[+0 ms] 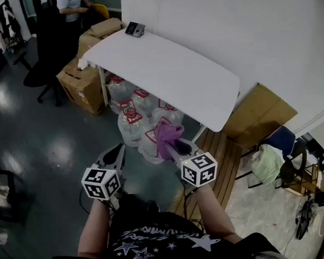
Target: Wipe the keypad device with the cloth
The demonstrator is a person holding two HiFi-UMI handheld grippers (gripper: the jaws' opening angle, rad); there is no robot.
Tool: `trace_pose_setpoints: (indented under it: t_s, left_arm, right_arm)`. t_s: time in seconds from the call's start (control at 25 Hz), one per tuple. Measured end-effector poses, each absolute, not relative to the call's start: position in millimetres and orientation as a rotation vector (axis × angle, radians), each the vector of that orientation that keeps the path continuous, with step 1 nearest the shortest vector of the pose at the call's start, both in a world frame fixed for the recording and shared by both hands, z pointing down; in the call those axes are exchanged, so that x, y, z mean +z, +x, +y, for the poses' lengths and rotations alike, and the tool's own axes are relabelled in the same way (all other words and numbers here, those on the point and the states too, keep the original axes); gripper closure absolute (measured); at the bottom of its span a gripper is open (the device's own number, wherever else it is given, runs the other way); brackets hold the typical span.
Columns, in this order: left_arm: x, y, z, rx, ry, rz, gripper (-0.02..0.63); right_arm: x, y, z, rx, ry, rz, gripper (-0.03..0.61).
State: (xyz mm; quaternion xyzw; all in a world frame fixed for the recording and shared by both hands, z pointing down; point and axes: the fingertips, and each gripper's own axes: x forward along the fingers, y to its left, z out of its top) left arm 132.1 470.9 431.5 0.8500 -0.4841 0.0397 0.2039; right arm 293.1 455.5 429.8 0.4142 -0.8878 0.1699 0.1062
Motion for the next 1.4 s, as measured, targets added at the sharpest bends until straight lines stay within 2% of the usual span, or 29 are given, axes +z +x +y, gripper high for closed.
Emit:
trace_pose_setpoints:
  t_s: [0.76, 1.08, 1.4]
  left_arm:
    - [422, 125, 481, 0.12, 2.358, -1.364, 0.606]
    - [423, 129, 449, 0.159, 2.453, -1.28, 0.606]
    - [436, 56, 405, 0.142, 2.395, -1.3, 0.606]
  right_arm:
    - [433, 293, 466, 0.475, 1.234, -2.606, 0.486]
    - [438, 280, 446, 0.486, 1.261, -2.565, 0.486]
    - [438, 222, 398, 0.505, 1.286, -2.543, 0.486]
